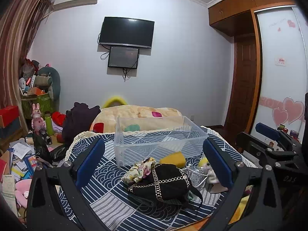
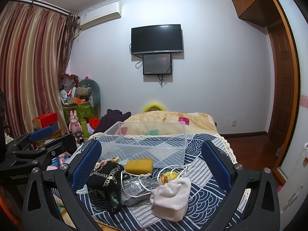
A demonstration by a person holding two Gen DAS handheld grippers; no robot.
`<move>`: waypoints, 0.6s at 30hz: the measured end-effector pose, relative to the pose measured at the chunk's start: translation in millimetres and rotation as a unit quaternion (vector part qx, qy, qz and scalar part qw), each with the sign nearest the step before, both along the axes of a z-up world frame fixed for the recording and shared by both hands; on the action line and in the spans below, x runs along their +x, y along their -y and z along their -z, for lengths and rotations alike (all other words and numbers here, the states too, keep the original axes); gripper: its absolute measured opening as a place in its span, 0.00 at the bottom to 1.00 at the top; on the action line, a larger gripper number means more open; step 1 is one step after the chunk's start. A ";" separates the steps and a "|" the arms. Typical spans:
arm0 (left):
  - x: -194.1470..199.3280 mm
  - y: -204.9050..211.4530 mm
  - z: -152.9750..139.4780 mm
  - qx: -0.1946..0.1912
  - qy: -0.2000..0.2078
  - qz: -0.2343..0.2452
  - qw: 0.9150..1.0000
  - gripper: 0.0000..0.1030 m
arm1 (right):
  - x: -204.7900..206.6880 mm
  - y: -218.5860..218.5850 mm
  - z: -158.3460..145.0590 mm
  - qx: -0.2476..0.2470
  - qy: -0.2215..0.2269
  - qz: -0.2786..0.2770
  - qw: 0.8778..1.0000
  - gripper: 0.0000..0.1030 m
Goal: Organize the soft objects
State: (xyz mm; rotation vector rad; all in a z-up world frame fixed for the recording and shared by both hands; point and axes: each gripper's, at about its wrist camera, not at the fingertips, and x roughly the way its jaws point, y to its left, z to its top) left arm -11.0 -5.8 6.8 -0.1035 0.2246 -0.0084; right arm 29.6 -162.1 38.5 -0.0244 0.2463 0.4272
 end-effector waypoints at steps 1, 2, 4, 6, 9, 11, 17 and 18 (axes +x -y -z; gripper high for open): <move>-0.1 0.2 -0.1 0.000 0.000 0.000 1.000 1.00 | 0.1 0.2 0.2 0.000 0.000 0.000 1.000 1.00; 0.2 -0.2 -0.2 0.000 0.000 0.001 1.000 1.00 | 0.1 0.1 0.1 0.000 0.000 0.000 1.000 1.00; 0.8 0.9 -0.2 0.001 0.000 0.001 1.000 1.00 | -0.1 -0.3 0.1 -0.002 0.000 0.001 1.000 1.00; 0.8 0.4 -0.3 0.001 0.000 0.001 1.000 1.00 | -0.3 -0.3 -0.4 -0.001 0.000 0.001 1.000 1.00; 1.1 0.6 -0.6 0.001 0.000 0.001 1.000 1.00 | -1.6 -0.7 -0.9 -0.001 0.002 0.000 1.000 1.00; 1.0 0.4 -0.4 0.001 0.000 0.001 1.000 1.00 | -2.4 -0.8 -1.0 -0.001 0.004 0.000 1.000 1.00; 0.1 -0.3 -0.4 -0.002 0.001 0.001 1.000 1.00 | -2.3 -0.5 -0.4 -0.002 0.005 0.000 1.000 1.00; 0.0 -0.3 -0.3 -0.002 0.000 0.001 1.000 1.00 | -2.3 -0.6 -0.5 -0.002 0.005 0.002 1.000 1.00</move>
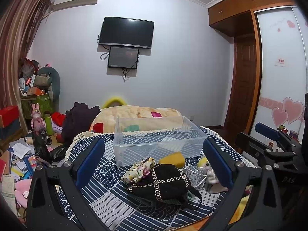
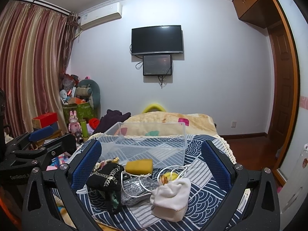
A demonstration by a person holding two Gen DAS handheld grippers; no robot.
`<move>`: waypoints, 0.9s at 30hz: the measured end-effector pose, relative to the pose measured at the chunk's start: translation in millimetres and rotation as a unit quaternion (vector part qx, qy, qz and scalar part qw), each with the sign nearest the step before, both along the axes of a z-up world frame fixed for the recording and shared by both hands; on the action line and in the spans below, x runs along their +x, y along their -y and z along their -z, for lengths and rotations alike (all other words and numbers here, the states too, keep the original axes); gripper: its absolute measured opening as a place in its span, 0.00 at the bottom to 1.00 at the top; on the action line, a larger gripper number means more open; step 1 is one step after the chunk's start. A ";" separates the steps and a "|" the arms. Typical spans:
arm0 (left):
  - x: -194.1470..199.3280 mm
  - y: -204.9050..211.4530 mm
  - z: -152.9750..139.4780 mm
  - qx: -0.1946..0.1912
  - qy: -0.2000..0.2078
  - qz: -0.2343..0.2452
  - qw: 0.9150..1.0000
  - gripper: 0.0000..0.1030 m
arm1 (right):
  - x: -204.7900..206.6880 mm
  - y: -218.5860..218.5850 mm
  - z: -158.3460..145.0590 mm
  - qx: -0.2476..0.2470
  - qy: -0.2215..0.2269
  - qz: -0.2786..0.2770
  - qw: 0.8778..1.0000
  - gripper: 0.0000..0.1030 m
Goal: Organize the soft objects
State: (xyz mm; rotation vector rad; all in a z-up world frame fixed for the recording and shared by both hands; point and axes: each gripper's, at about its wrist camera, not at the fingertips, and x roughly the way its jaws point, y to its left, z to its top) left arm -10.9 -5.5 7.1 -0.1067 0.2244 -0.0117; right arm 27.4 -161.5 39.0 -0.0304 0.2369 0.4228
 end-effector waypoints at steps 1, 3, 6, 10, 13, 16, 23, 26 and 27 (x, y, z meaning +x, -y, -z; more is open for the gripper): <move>0.0 -0.3 -0.1 -0.001 0.000 0.000 1.000 1.00 | 0.0 0.1 -0.2 0.000 0.001 0.001 1.000 1.00; -0.3 -1.3 0.3 -0.003 0.000 0.003 1.000 1.00 | 1.0 0.4 0.3 0.002 0.000 0.000 1.000 1.00; -0.9 -3.8 1.4 -0.011 -0.001 0.012 1.000 1.00 | 1.9 1.3 0.3 0.003 0.000 -0.002 1.000 1.00; -0.8 -2.8 1.8 -0.013 0.002 0.018 1.000 1.00 | 6.7 1.7 2.7 -0.001 -0.012 0.001 1.000 1.00; 0.4 -2.5 3.3 -0.011 -0.002 0.017 1.000 0.94 | 9.0 4.7 5.3 -0.001 -0.016 0.006 1.000 0.97; 9.0 -2.3 7.8 -0.007 -0.022 0.018 1.000 0.82 | 13.6 9.7 7.1 0.000 -0.028 0.010 1.000 0.85; 30.8 -8.5 24.5 -0.038 -0.076 0.037 0.996 0.69 | 35.0 24.3 26.5 0.000 -0.084 0.017 0.996 0.62; 37.4 -2.3 34.0 -0.036 -0.095 0.049 0.994 0.68 | 41.2 27.2 33.9 -0.003 -0.104 0.016 0.994 0.56; 39.1 1.6 37.1 -0.033 -0.100 0.054 0.993 0.68 | 42.3 26.5 36.7 -0.006 -0.112 0.013 0.994 0.56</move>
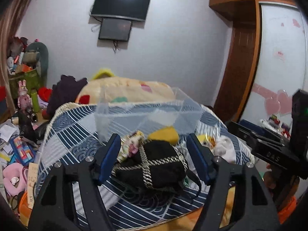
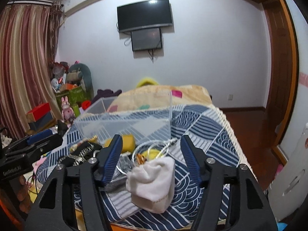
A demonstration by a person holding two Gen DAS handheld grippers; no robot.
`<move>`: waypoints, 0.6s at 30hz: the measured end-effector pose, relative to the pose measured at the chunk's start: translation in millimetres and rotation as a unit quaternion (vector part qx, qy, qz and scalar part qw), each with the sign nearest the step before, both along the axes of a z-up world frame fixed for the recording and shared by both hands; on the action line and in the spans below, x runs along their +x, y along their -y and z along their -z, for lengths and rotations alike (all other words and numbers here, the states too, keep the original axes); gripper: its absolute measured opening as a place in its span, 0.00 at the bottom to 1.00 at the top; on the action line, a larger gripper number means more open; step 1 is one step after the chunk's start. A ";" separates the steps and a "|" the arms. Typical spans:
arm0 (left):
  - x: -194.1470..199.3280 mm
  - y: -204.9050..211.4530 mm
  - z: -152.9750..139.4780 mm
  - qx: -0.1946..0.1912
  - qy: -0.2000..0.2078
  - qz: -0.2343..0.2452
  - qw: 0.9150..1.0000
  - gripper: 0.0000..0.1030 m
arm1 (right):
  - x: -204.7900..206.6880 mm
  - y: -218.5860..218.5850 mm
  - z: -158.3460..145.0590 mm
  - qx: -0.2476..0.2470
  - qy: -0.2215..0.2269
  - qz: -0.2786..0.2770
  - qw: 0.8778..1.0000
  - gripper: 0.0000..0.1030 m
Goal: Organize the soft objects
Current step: 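Grasp the white drawstring pouch with the right tool while the left tool grasps the black chain bag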
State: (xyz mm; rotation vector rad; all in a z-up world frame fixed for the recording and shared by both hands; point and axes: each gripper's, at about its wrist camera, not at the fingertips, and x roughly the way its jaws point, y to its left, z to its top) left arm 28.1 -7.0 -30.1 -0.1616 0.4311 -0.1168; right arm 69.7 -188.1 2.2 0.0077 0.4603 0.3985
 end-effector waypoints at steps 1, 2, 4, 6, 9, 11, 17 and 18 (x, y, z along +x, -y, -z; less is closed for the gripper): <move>1.9 4.5 3.6 0.005 -0.006 0.005 1.000 0.68 | 0.3 -1.0 1.7 -0.003 -0.004 -0.002 1.000 0.56; 4.0 8.3 6.0 0.008 -0.009 0.008 1.000 0.69 | 0.9 -2.8 4.8 -0.010 -0.010 -0.004 1.000 0.56; 8.7 14.6 11.9 0.017 -0.022 0.014 1.000 0.70 | 2.8 -5.9 9.1 -0.020 -0.019 -0.009 1.000 0.56; 11.0 17.4 17.6 0.023 -0.033 0.015 0.999 0.74 | 4.1 -8.3 13.9 -0.030 -0.029 -0.015 0.999 0.56; 14.4 17.1 26.2 0.025 -0.046 0.017 0.998 0.75 | 5.3 -6.6 21.8 -0.034 -0.046 -0.016 0.998 0.56; 17.1 16.2 32.3 0.027 -0.052 0.016 0.998 0.75 | 7.7 -3.3 25.4 -0.034 -0.056 -0.016 0.998 0.56; 16.2 14.3 38.9 0.032 -0.053 0.024 0.998 0.59 | 8.9 1.3 37.2 -0.034 -0.087 -0.024 0.995 0.56; 14.6 14.8 38.5 0.034 -0.049 0.026 0.998 0.56 | 8.4 0.9 37.7 -0.033 -0.087 -0.024 0.995 0.56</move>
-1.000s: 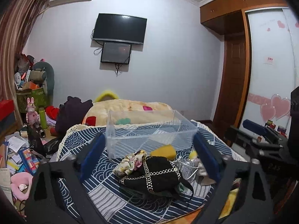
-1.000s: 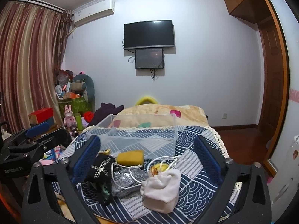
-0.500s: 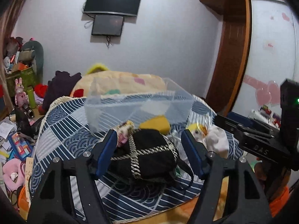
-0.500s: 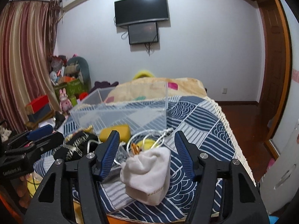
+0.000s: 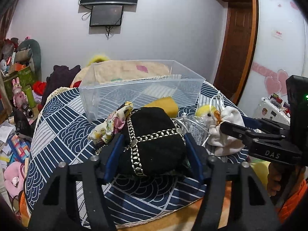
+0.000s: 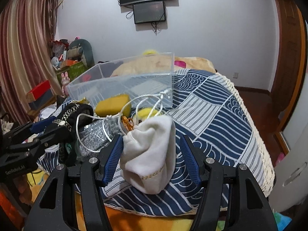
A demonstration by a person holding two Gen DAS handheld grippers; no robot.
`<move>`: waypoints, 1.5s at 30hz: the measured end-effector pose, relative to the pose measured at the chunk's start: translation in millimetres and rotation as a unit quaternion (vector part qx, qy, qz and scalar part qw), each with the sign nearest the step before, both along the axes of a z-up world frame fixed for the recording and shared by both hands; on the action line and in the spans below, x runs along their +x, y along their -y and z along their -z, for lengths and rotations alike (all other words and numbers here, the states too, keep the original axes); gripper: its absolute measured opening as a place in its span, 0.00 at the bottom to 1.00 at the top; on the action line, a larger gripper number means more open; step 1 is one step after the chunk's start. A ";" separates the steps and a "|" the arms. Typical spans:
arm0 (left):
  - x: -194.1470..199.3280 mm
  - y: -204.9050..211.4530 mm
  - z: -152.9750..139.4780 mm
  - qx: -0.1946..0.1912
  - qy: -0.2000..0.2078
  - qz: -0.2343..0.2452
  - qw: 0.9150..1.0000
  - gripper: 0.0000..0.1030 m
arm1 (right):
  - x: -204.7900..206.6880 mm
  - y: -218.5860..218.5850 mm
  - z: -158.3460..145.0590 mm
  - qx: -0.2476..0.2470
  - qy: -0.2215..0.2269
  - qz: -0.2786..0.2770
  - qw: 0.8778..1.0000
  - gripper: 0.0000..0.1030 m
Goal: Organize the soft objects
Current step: 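Grasp the white drawstring pouch with the right tool while the left tool grasps the black chain bag, then lower the pouch and black bag into the clear box and open both tools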
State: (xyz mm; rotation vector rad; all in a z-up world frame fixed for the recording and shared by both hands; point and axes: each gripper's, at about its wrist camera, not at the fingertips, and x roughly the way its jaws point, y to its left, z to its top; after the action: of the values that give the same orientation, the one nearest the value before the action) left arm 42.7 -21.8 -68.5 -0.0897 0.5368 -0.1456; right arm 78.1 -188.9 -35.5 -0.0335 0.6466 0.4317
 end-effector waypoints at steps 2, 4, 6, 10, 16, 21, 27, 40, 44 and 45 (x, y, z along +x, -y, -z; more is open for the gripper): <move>-1.5 0.9 -1.3 0.003 0.001 0.003 1.000 0.48 | -1.1 -0.9 -0.1 0.004 -0.002 -0.007 1.000 0.39; -2.8 1.3 -2.3 0.004 0.002 0.006 1.000 0.43 | -0.8 -1.2 -1.5 0.010 -0.004 -0.012 1.000 0.29; -4.2 0.5 -4.3 0.000 0.005 0.007 1.000 0.39 | -2.4 -0.9 -3.6 0.011 0.001 -0.011 1.000 0.26; -6.3 -3.6 -12.3 -0.011 0.014 0.010 1.000 0.31 | -3.7 3.4 -9.4 0.019 0.013 -0.009 1.000 0.21; -10.7 -5.4 -26.9 -0.034 0.033 0.031 0.998 0.28 | -11.4 2.3 -26.6 0.022 0.045 -0.010 0.999 0.19; -13.2 -3.5 -42.0 -0.040 0.055 0.040 0.997 0.26 | -13.9 -3.4 -41.5 0.020 0.072 -0.015 0.997 0.19; -7.9 -8.9 -59.9 -0.049 0.076 0.037 0.995 0.24 | -3.2 -9.0 -55.4 0.032 0.090 -0.017 0.995 0.19; 28.8 -40.5 -96.5 -0.044 0.115 0.002 0.992 0.24 | 29.0 -20.0 -84.2 0.049 0.125 -0.009 0.991 0.19; 42.9 -45.0 -102.9 -0.030 0.126 -0.011 0.992 0.24 | 42.6 -25.5 -91.0 0.046 0.133 -0.003 0.990 0.19; 47.7 -45.3 -103.3 -0.025 0.127 -0.015 0.992 0.24 | 45.5 -26.5 -91.8 0.045 0.134 -0.002 0.990 0.19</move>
State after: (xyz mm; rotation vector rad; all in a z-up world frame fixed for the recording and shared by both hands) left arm 90.4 23.5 34.7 -0.1260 0.2781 -0.1390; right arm 123.6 -162.4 56.4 -0.0060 0.3616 0.4500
